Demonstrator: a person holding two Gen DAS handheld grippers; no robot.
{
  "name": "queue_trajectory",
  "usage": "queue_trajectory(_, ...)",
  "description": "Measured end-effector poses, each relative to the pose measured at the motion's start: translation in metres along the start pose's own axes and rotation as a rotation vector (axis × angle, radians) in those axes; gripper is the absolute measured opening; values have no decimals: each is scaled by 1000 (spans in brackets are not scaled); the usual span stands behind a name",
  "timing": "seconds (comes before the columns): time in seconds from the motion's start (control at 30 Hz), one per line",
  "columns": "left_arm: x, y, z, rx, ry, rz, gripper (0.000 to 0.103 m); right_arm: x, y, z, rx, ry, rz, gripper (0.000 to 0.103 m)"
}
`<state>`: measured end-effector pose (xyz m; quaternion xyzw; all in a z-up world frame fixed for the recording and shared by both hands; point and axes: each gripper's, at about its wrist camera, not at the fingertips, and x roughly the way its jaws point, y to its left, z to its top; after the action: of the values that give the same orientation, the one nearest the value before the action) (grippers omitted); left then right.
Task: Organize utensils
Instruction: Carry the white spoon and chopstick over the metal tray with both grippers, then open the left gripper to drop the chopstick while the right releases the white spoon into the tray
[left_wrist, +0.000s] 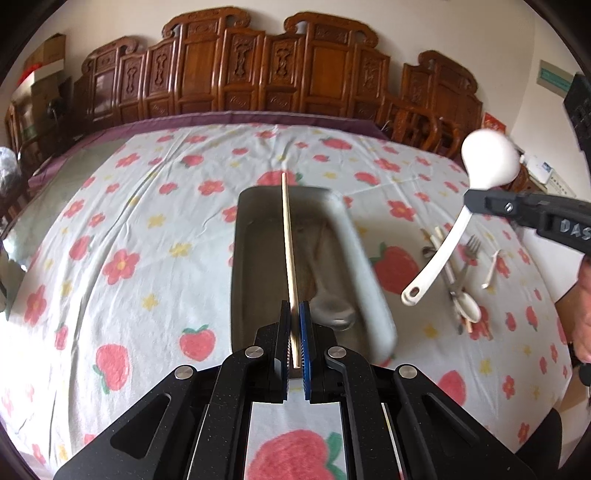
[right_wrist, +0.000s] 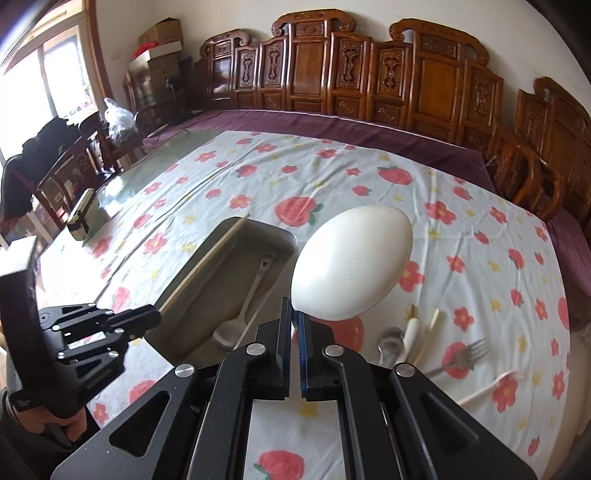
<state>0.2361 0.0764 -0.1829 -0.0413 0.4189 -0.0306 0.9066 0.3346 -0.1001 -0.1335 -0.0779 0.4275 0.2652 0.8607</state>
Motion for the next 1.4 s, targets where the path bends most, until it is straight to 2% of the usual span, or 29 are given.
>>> queue_trajectory(0.27, 8, 1, 4, 9, 24, -3, 4, 17, 18, 12, -42, 22, 19, 4)
queue_trajectory(0.43, 1, 4, 9, 20, 7, 10, 6, 29, 33, 14, -66, 42, 41, 4)
queue_trajectory(0.57, -15, 16, 18, 6, -43, 11, 15, 40, 44, 13, -100, 73, 66, 4)
queue_trajectory(0.9, -30, 44, 29, -45, -82, 40, 15, 74, 70, 17, -155, 146, 114, 4)
queue_trajectory(1.17, -32, 49, 30, -55, -89, 38, 15, 97, 80, 18, -169, 202, 146, 4)
queue_trajectory(1.4, -33, 53, 31, -62, -86, 42, 15, 112, 83, 20, -147, 216, 166, 4)
